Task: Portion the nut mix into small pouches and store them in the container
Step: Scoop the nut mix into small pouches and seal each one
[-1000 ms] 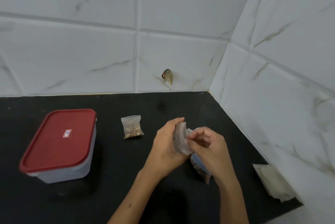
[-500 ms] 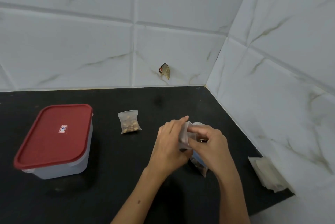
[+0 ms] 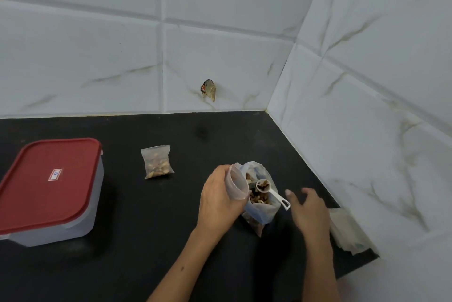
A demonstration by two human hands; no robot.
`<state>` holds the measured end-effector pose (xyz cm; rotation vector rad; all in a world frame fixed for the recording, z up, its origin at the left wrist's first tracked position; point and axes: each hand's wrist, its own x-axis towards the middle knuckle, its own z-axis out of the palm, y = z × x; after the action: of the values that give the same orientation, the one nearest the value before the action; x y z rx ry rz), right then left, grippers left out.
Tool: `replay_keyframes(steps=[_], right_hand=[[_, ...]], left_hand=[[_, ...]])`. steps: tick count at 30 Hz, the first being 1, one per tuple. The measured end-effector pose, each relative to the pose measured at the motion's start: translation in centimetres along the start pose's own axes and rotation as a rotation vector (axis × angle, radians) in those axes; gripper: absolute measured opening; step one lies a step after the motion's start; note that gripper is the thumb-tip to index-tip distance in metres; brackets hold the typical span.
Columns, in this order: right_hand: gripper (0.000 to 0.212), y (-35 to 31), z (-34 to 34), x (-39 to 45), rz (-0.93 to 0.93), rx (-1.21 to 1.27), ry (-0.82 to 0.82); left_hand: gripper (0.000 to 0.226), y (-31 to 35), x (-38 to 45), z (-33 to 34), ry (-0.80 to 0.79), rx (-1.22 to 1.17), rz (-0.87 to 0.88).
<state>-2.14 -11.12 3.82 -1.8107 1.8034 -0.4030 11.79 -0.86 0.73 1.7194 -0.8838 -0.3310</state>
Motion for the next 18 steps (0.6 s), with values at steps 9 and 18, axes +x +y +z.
replay_keyframes(steps=[9, 18], right_hand=[[0.013, 0.3, -0.4, 3.6, -0.101, -0.121, -0.133], [0.014, 0.1, -0.9, 6.4, -0.088, -0.235, -0.388]], left_hand=[[0.056, -0.4, 1.6, 2.4, -0.001, 0.065, -0.302], [0.044, 0.5, 1.3, 4.9, 0.059, 0.063, -0.443]])
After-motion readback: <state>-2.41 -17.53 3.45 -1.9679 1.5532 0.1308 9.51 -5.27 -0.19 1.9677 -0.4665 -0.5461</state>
